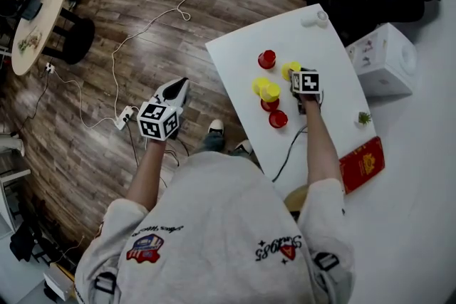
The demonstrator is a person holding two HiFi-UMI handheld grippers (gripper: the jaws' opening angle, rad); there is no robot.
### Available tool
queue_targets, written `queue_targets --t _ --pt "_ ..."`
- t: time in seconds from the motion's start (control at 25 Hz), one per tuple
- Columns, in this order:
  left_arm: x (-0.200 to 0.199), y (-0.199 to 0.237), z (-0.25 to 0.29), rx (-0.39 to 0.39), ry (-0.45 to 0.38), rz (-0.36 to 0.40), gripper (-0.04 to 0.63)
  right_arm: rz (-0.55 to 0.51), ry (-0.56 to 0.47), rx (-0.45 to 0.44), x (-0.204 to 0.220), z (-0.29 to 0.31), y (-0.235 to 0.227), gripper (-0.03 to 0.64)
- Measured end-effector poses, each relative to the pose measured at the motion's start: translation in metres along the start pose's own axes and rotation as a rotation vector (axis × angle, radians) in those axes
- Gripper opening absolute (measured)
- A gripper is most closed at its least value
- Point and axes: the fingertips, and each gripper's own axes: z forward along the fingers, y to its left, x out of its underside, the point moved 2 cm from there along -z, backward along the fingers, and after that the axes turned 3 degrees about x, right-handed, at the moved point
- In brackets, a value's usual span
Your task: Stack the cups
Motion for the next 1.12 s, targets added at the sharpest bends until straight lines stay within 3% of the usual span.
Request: queue_targets --t 0.24,0.56,0.88,1.12 --pt "-0.005 -0.009 0.009 0.048 0.0 0.007 0.006 0.005 -0.071 0.005 -0.007 -0.04 -0.003 0.189" --pt "-0.014 -0.037 0.036 0.173 0.012 0.042 0.006 -0.031 -0.14 0.029 -0.009 -0.121 0.004 0.189" --pt "-0.02 -0.079 0.062 0.293 0.008 0.079 0.006 -0.056 -0.131 0.0 0.029 -0.171 0.032 0.189" --pt "-0.02 -0.098 0.069 0.343 0.014 0.094 0.006 -0.106 -0.117 -0.024 0.051 -0.183 0.063 0.189"
